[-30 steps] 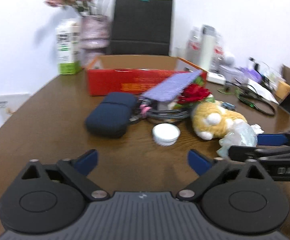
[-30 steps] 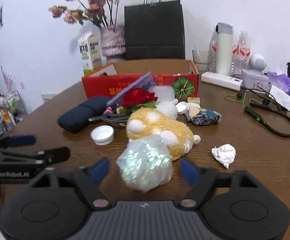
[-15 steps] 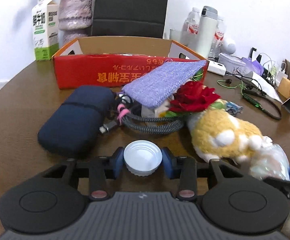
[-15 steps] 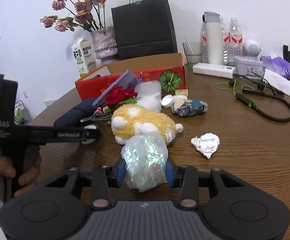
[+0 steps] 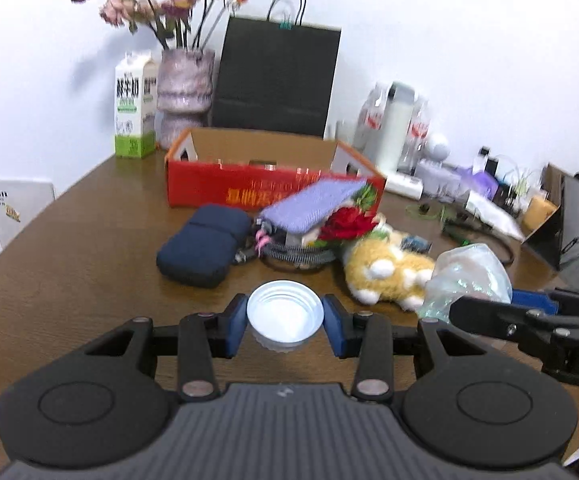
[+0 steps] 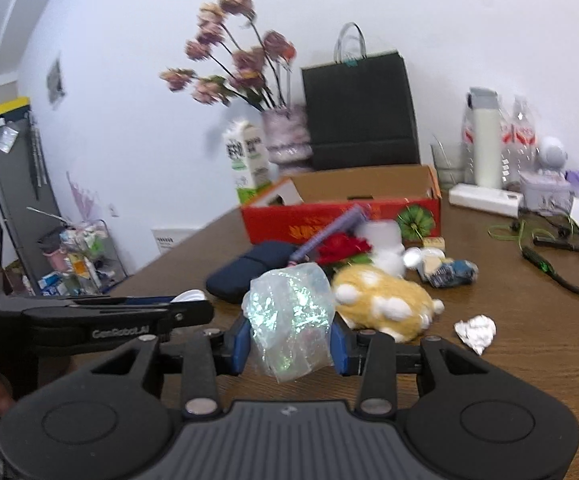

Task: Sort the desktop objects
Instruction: 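Grasp the white bottle cap with left tool while right tool grasps the plastic bag, then drop the cap and plastic bag into the red box with both tools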

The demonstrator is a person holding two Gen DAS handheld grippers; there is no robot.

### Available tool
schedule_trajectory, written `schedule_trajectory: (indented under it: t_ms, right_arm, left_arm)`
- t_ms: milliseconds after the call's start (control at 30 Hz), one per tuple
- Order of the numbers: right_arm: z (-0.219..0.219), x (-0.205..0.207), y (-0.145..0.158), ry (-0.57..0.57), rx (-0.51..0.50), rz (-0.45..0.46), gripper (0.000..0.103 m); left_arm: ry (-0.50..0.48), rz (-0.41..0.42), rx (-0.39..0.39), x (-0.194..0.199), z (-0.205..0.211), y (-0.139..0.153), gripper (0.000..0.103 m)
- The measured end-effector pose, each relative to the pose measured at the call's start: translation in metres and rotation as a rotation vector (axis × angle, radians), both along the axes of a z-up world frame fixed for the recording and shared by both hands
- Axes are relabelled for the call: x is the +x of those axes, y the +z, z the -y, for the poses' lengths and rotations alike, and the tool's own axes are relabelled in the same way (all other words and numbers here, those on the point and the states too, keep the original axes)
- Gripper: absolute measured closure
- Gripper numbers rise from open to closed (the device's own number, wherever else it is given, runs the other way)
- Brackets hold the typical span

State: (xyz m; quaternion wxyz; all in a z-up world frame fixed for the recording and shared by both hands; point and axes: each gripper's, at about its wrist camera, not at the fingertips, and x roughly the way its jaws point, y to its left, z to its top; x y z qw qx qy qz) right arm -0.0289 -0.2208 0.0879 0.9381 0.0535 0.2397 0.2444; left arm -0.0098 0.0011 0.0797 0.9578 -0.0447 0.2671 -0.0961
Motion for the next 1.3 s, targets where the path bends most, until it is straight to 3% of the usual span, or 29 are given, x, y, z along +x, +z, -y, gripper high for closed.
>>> schedule_trajectory:
  t_ms: [233, 400, 500, 633, 733, 900, 1000, 1133, 1267, 1300]
  right_arm:
    - [0.008, -0.002, 0.039, -0.012, 0.010, 0.111, 0.064]
    - [0.003, 0.042, 0.066, -0.026, -0.029, 0.171, 0.064]
    - [-0.001, 0.102, 0.075, -0.021, -0.070, 0.182, 0.064]
    - [-0.001, 0.210, 0.076, -0.012, -0.054, 0.067, 0.064]
    - [0.002, 0.298, 0.067, -0.043, -0.075, -0.007, 0.064]
    - [-0.016, 0.418, 0.036, -0.109, -0.174, -0.169, 0.064]
    - [-0.024, 0.470, 0.008, -0.133, -0.226, -0.266, 0.064]
    - [-0.037, 0.512, -0.026, -0.171, -0.360, -0.285, 0.064]
    - [-0.038, 0.532, -0.045, -0.180, -0.381, -0.305, 0.045]
    - [-0.037, 0.533, -0.048, -0.186, -0.386, -0.302, 0.045]
  left_arm:
    - [-0.003, 0.047, 0.007, 0.014, -0.002, 0.024, 0.062]
    - [0.038, 0.052, -0.022, 0.068, -0.016, 0.045, 0.062]
    - [0.044, 0.025, -0.041, 0.128, -0.020, 0.051, 0.062]
    - [0.111, 0.003, -0.001, 0.213, -0.022, 0.063, 0.062]
    - [0.115, -0.051, -0.018, 0.283, -0.021, 0.068, 0.062]
    - [0.127, -0.231, -0.070, 0.397, -0.001, 0.040, 0.062]
    - [0.119, -0.305, -0.041, 0.446, 0.019, 0.011, 0.062]
    - [0.187, -0.404, -0.007, 0.499, 0.037, -0.025, 0.062]
    - [0.231, -0.476, -0.014, 0.514, 0.042, -0.048, 0.060]
    - [0.228, -0.484, -0.006, 0.515, 0.043, -0.051, 0.058]
